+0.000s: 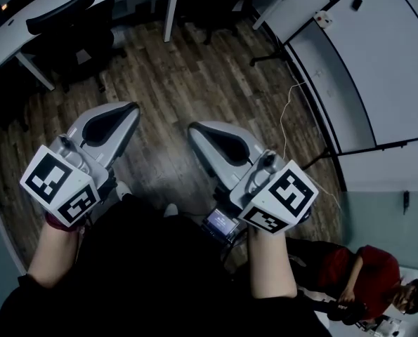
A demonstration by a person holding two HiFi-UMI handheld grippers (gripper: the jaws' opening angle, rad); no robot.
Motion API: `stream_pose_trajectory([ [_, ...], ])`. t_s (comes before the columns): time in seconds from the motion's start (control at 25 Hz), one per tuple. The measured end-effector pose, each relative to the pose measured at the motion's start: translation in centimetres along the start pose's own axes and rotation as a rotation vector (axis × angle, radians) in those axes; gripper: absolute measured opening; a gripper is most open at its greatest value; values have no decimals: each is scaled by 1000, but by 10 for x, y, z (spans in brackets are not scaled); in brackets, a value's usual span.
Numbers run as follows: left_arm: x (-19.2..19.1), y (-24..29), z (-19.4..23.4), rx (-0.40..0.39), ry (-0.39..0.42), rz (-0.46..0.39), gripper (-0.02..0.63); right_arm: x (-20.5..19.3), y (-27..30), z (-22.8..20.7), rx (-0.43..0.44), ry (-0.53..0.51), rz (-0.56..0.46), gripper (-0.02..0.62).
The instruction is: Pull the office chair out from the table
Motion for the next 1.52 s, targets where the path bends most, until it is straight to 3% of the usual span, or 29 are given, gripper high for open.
stream_pose_trajectory([
  [0.44, 7, 21, 57, -66, -16, 4, 3, 5, 45, -24, -51, 12, 23, 2],
  [0.76, 16, 16, 121, -88, -25, -10, 3, 15, 107, -31, -67, 3, 38, 0],
  [1.16, 31, -15, 211, -83, -38, -48, 5, 24, 211, -32, -21, -35, 67, 2],
  [1.52, 26, -51, 259, -43, -58, -68, 5, 19, 273, -22, 45, -8, 83, 2],
])
Point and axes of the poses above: the fingertips, and each gripper's own axes: y forward along the fingers, z to its left, x out of its top, the point moved 6 cm from there along -y, backward along the fingers, and after that the axes turned 15 degrees about x, right-handed, at the moved point
